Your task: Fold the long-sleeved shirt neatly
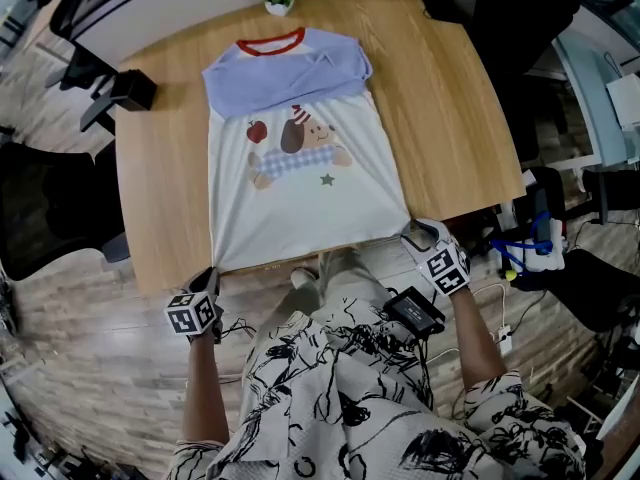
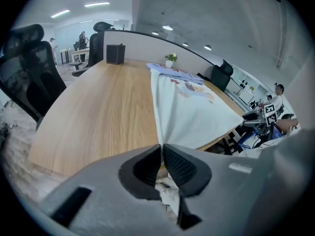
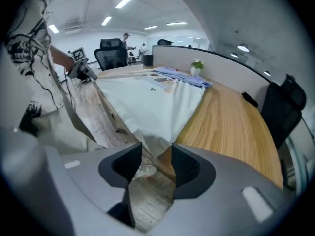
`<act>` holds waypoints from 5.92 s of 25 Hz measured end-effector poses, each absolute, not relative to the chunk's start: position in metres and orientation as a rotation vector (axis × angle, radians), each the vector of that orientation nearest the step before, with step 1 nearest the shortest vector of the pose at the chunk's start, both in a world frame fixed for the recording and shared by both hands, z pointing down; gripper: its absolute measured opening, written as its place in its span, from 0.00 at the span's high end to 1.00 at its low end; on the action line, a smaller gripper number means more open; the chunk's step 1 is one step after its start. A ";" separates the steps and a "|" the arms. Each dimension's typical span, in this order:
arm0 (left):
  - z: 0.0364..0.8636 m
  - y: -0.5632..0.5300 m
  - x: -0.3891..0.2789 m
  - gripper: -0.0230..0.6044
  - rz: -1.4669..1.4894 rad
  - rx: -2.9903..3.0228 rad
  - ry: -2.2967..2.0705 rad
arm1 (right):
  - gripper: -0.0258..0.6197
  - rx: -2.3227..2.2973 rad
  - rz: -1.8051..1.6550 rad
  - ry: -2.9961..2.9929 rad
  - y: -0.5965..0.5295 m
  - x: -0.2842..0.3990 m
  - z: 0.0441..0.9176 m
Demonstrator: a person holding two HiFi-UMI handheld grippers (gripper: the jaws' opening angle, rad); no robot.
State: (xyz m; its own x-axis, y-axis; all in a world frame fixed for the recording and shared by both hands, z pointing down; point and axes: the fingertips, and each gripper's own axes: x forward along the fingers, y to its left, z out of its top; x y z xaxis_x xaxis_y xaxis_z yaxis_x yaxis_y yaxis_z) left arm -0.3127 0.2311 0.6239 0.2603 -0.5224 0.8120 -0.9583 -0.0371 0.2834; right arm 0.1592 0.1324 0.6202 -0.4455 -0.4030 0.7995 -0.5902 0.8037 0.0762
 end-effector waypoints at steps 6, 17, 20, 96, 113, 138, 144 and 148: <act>0.629 0.228 -0.314 0.92 0.668 1.683 -1.381 | 0.72 0.927 0.351 -2.111 0.128 0.163 0.627; 0.630 0.229 -0.314 0.93 0.640 1.702 -1.381 | 0.93 1.117 0.478 -2.209 0.119 0.178 0.610; 0.628 0.230 -0.312 0.93 0.618 1.718 -1.379 | 0.93 1.087 0.501 -2.185 0.126 0.179 0.617; 0.621 -0.367 -0.423 0.92 0.960 1.964 -1.579 | 0.93 1.146 0.355 -1.981 -0.452 0.079 0.624; 0.604 -0.350 -0.388 0.68 1.936 2.494 -0.936 | 0.63 0.421 -0.148 -2.198 -0.434 0.022 0.564; 0.596 -0.418 -0.408 0.75 1.125 2.192 -1.413 | 0.81 0.415 0.067 -2.078 -0.462 0.003 0.621; 0.551 -0.352 -0.356 0.73 1.085 2.465 -1.331 | 0.74 0.835 0.236 -2.168 -0.483 0.034 0.604; 0.541 -0.286 -0.357 0.66 0.888 2.405 -1.338 | 0.67 0.957 0.232 -2.291 -0.444 0.043 0.555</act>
